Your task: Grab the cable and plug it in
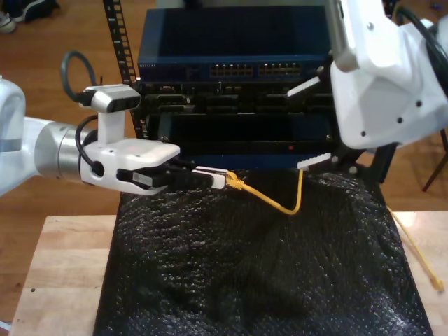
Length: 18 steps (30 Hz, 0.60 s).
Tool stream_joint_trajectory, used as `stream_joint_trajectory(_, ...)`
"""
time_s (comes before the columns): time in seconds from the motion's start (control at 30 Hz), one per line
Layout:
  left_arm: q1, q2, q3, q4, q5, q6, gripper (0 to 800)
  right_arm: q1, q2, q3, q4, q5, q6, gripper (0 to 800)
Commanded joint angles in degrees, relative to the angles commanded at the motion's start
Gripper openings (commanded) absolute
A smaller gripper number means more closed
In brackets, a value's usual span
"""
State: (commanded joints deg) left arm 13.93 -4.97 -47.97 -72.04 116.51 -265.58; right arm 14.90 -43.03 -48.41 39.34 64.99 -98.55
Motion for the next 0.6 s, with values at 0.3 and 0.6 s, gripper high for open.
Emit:
stream_joint_trajectory(0.3, 2.1, 3.3, 0.1, -2.7, 3.4, -2.4, 7, 7.0, -2.6, 4.4, 0.0, -8.0, -2.7, 798)
stream_joint_trajectory(0.6, 2.2, 5.3, -0.1, -3.0, 8.2, -3.9, 6, 14.9, -2.8, 7.9, 0.0, -16.4, -6.1, 798)
